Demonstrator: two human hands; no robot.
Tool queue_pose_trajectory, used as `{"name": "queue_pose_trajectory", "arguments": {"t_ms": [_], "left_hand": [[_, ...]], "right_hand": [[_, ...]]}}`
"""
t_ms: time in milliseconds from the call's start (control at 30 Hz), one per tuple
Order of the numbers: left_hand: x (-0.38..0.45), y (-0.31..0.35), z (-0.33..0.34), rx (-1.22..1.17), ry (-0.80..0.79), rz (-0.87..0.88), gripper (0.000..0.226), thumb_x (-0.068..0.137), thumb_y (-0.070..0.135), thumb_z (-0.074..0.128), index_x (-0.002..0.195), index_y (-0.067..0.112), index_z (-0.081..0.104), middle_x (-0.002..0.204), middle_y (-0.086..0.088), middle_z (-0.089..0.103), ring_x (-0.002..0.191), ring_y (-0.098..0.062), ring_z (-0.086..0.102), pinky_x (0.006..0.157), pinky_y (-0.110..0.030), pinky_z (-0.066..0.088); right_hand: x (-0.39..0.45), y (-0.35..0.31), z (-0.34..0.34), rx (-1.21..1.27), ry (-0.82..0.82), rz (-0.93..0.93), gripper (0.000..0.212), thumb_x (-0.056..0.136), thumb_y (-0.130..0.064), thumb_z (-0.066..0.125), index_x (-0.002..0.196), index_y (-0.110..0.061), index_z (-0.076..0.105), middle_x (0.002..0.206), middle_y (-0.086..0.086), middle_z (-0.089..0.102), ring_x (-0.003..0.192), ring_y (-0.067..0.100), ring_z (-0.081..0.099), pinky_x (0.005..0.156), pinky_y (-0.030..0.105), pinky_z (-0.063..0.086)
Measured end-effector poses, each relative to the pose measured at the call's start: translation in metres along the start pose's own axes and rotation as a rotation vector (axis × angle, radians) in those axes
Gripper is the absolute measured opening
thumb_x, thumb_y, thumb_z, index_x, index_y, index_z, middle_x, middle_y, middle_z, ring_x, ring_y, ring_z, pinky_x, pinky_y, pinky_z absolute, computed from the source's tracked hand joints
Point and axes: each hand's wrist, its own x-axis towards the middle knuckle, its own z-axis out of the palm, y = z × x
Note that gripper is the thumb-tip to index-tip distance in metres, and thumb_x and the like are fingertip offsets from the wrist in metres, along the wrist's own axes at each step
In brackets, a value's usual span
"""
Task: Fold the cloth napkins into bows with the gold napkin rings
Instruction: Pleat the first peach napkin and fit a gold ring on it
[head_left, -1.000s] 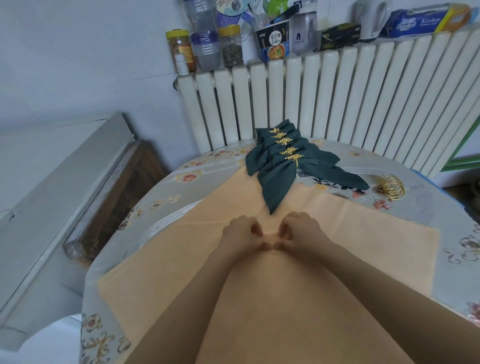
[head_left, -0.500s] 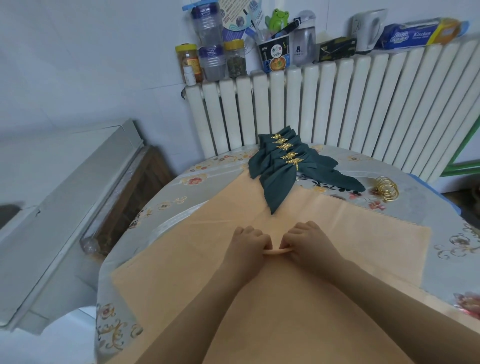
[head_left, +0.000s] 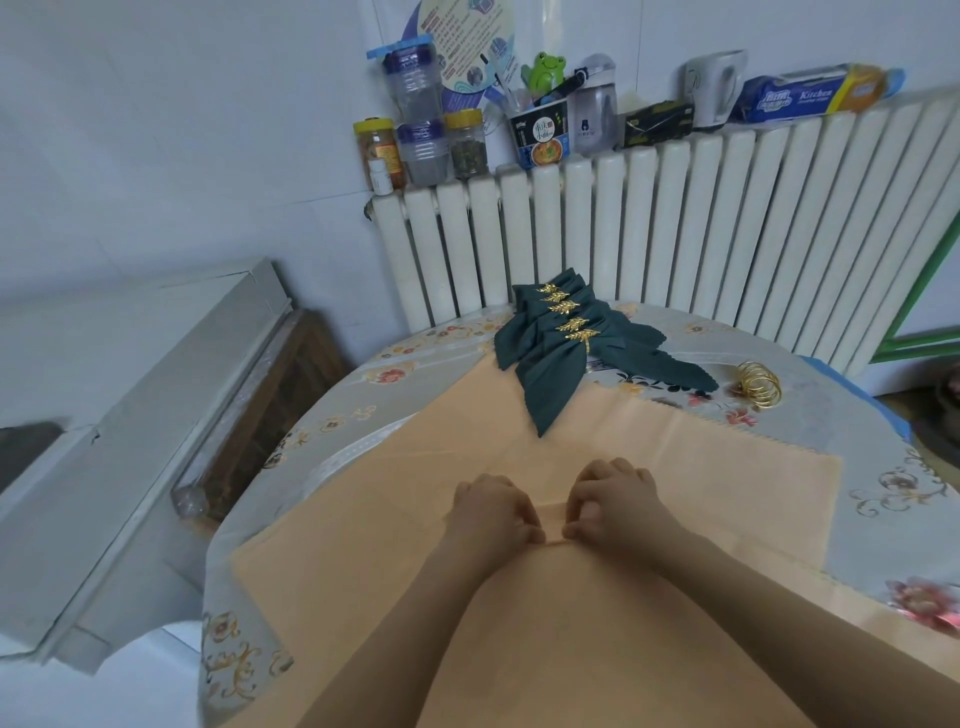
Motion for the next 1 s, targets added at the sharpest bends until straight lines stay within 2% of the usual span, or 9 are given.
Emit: {"name": "queue_pose_trajectory", "arguments": {"t_ms": [133,267,434,501,567,634,767,868,1001], "left_hand": [[0.010,0.004,-0.005,-0.010,-0.112,-0.099,0.035,0.078,0.037,0.071,0.108,0.024,0.058,0.117,0.002,0.054,0.114,-0.018,0.043,0.092,-0.033,0.026],[0.013,0.007,-0.011,0.065,-0.207,-0.077,0.036,0.081,0.038,0.068,0.113,0.024,0.059,0.113,0.000,0.059,0.111,-0.018,0.048,0.094,-0.035,0.026],[-0.004,0.010,-0.006,0.162,0.033,0.100,0.018,0.085,0.028,0.060,0.100,0.020,0.066,0.104,0.000,0.058,0.100,-0.020,0.049,0.084,-0.031,0.032],[-0.016,0.007,0.000,0.166,0.156,0.176,0.008,0.076,0.019,0.061,0.083,0.019,0.066,0.084,-0.001,0.064,0.082,-0.023,0.056,0.067,-0.029,0.034],[-0.026,0.004,0.005,0.117,0.179,0.200,0.011,0.061,0.012,0.064,0.068,0.020,0.062,0.065,0.002,0.061,0.064,-0.025,0.058,0.057,-0.027,0.032],[-0.034,0.004,0.009,0.100,0.191,0.207,0.017,0.061,0.009,0.061,0.073,0.020,0.062,0.071,0.002,0.063,0.070,-0.024,0.059,0.062,-0.029,0.034],[-0.056,0.003,0.003,0.138,0.055,0.235,0.023,0.081,0.017,0.053,0.103,0.021,0.060,0.109,0.002,0.060,0.102,-0.018,0.050,0.082,-0.028,0.032],[-0.065,0.001,-0.001,0.023,-0.003,0.208,0.022,0.081,0.025,0.055,0.102,0.021,0.062,0.111,0.005,0.056,0.103,-0.015,0.049,0.087,-0.028,0.038],[-0.063,0.003,0.001,-0.149,-0.012,0.059,0.020,0.085,0.033,0.063,0.090,0.015,0.070,0.101,0.002,0.059,0.095,-0.015,0.055,0.080,-0.025,0.042]], "right_hand": [[0.007,-0.003,-0.005,-0.067,-0.074,0.096,0.043,0.081,-0.047,0.063,0.119,-0.034,0.049,0.124,-0.006,0.052,0.118,0.016,0.040,0.100,0.035,0.025],[0.012,-0.009,-0.011,-0.193,-0.113,0.067,0.035,0.083,-0.047,0.060,0.113,-0.031,0.057,0.112,-0.003,0.057,0.112,0.018,0.042,0.095,0.035,0.025],[-0.007,-0.011,-0.014,-0.277,0.106,-0.097,0.021,0.089,-0.038,0.052,0.104,-0.027,0.063,0.103,-0.006,0.058,0.103,0.016,0.046,0.090,0.030,0.027],[-0.016,-0.007,-0.009,-0.268,0.189,-0.171,0.007,0.080,-0.030,0.067,0.086,-0.028,0.066,0.084,-0.009,0.063,0.084,0.016,0.053,0.071,0.027,0.031],[-0.025,-0.003,-0.004,-0.221,0.222,-0.208,0.021,0.061,-0.019,0.078,0.065,-0.030,0.061,0.062,-0.012,0.060,0.062,0.014,0.054,0.058,0.024,0.027],[-0.035,-0.002,-0.005,-0.186,0.208,-0.211,0.016,0.068,-0.015,0.068,0.072,-0.030,0.064,0.071,-0.011,0.064,0.071,0.018,0.058,0.062,0.026,0.029],[-0.051,0.001,-0.006,-0.159,0.083,-0.213,0.023,0.091,-0.029,0.048,0.107,-0.030,0.065,0.114,-0.012,0.061,0.106,0.013,0.051,0.086,0.026,0.031],[-0.056,0.004,-0.008,-0.034,0.021,-0.145,0.030,0.093,-0.044,0.049,0.101,-0.025,0.071,0.110,-0.011,0.062,0.100,0.010,0.053,0.084,0.023,0.037],[-0.057,0.004,-0.007,0.065,0.017,-0.037,0.025,0.085,-0.040,0.062,0.089,-0.018,0.072,0.092,-0.007,0.054,0.084,0.008,0.049,0.071,0.020,0.036]]}}
